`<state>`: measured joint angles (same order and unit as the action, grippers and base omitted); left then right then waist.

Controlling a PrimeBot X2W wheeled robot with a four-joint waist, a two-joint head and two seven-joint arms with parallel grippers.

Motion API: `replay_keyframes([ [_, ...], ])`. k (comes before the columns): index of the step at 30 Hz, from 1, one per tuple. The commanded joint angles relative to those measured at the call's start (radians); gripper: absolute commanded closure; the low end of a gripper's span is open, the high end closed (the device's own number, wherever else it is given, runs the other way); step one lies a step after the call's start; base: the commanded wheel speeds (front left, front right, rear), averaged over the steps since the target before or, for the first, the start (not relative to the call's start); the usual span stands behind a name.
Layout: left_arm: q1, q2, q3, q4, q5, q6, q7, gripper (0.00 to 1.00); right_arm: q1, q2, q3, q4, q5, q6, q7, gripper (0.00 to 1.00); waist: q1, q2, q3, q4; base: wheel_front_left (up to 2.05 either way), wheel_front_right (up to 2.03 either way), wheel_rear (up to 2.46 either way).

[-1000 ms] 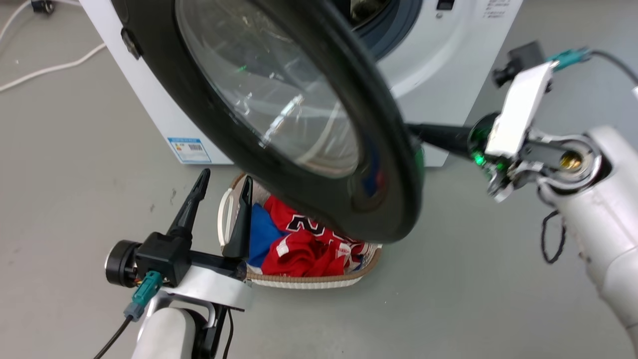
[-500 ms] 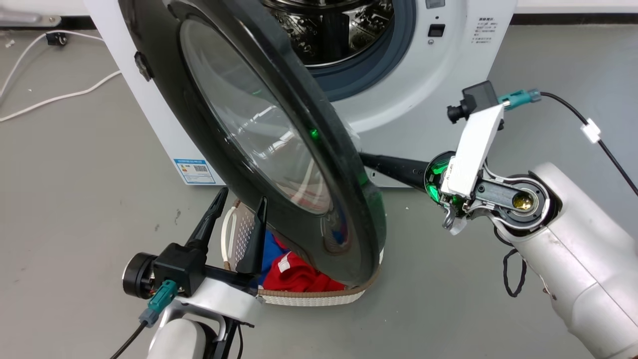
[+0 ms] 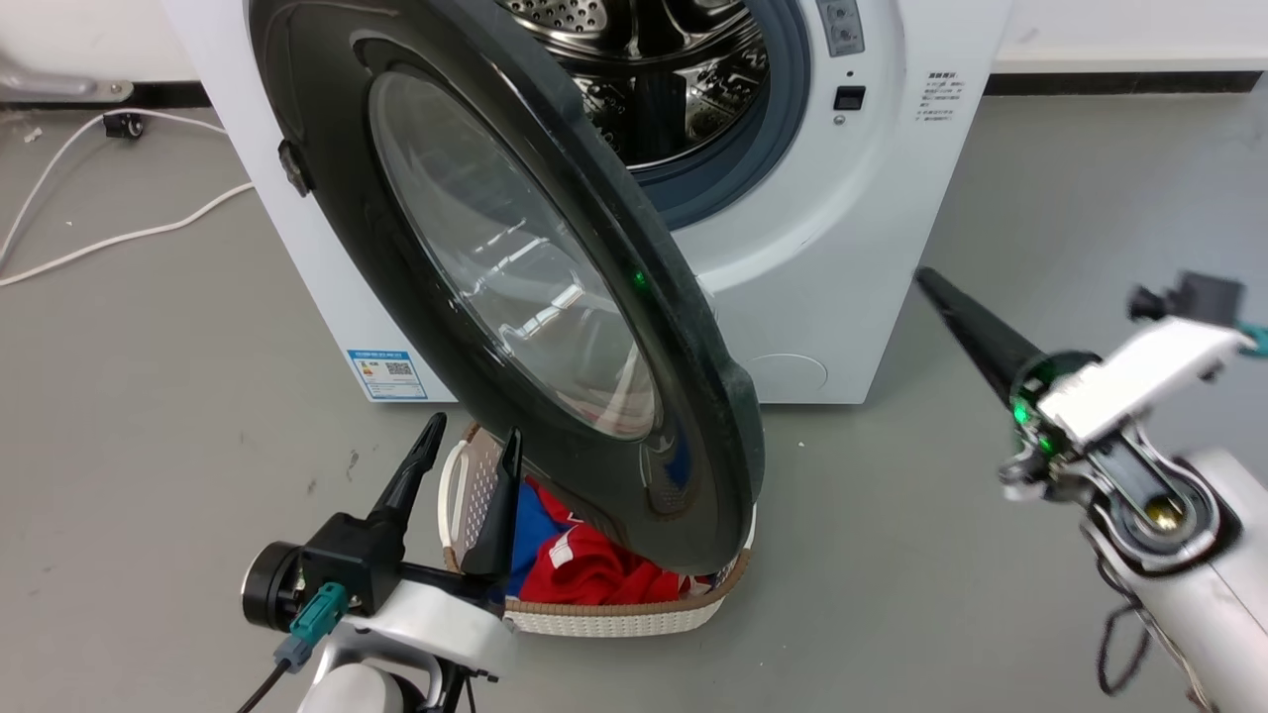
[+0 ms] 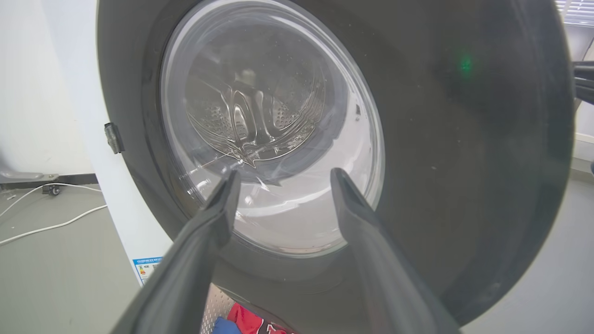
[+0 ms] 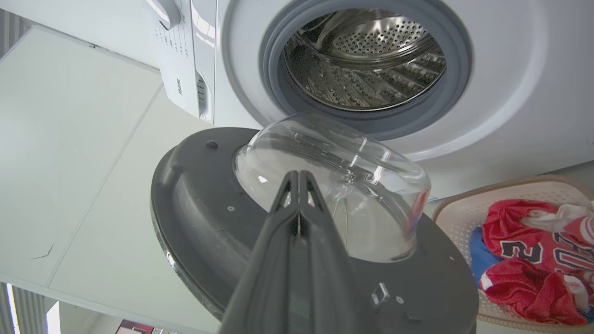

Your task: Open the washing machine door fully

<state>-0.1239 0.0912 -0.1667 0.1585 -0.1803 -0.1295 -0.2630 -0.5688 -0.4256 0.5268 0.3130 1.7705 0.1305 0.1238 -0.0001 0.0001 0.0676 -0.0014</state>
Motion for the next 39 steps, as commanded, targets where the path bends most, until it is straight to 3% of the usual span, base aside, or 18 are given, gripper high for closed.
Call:
replay_keyframes([
  [1,0.011,0.004,0.003,0.001,-0.002,-0.002,-0.003,0.0,0.034,-0.016,-0.011,-0.015,-0.006,0.0,-0.03,0.84,0.0001,-0.0001,-0.005,-0.003,0.0,0.0,0.0],
  [2,0.017,0.004,0.005,0.003,-0.003,-0.002,-0.003,0.0,0.066,-0.027,-0.024,-0.031,-0.012,0.0,-0.07,0.58,0.0001,-0.0001,-0.009,-0.005,0.0,0.0,0.0],
  [3,0.021,0.005,0.006,0.005,-0.003,-0.002,-0.003,0.0,0.096,-0.04,-0.035,-0.048,-0.017,0.0,-0.105,0.24,0.0001,-0.0001,-0.012,-0.007,0.0,0.0,0.0],
  [4,0.022,0.006,0.01,0.006,-0.003,-0.002,-0.003,0.0,0.122,-0.056,-0.046,-0.058,-0.034,0.0,-0.146,0.0,0.0001,-0.0001,-0.015,-0.009,0.0,0.0,0.0],
  [9,0.037,0.011,0.017,0.019,-0.006,-0.002,-0.003,0.0,0.247,-0.124,-0.054,-0.068,-0.177,0.0,-0.339,0.0,0.0001,-0.0001,-0.039,-0.015,0.0,0.0,0.0],
  [13,0.045,0.013,0.025,0.02,0.003,-0.002,-0.003,0.0,0.295,-0.134,-0.099,-0.01,-0.394,0.0,-0.385,0.0,0.0001,-0.0001,-0.053,-0.021,0.0,0.0,0.0],
  [15,0.051,0.014,0.03,0.021,0.003,-0.002,-0.003,0.0,0.307,-0.116,-0.185,0.015,-0.559,0.0,-0.388,0.0,0.0001,-0.0001,-0.058,-0.025,0.0,0.0,0.0],
  [20,0.054,0.015,0.044,0.018,0.009,-0.002,-0.003,0.0,0.388,0.012,-0.423,-0.039,-1.08,0.0,-0.387,0.0,0.0001,-0.0001,-0.06,-0.029,0.0,0.0,0.0],
  [25,0.036,0.012,0.062,0.012,0.016,-0.002,-0.003,0.0,0.501,0.163,-0.569,-0.223,-1.452,0.0,-0.325,0.0,0.0001,-0.0001,-0.051,-0.023,0.0,0.0,0.0],
  [30,0.033,0.011,0.075,0.012,0.022,-0.001,-0.003,0.0,0.599,0.279,-0.603,-0.368,-1.625,0.0,-0.251,0.0,0.0001,-0.0001,-0.045,-0.019,0.0,0.0,0.0],
  [39,0.055,0.011,0.072,0.036,0.024,-0.001,-0.003,0.0,0.671,0.346,-0.585,-0.348,-1.689,0.0,-0.252,0.0,0.0001,-0.0001,-0.064,-0.02,0.0,0.0,0.0],
])
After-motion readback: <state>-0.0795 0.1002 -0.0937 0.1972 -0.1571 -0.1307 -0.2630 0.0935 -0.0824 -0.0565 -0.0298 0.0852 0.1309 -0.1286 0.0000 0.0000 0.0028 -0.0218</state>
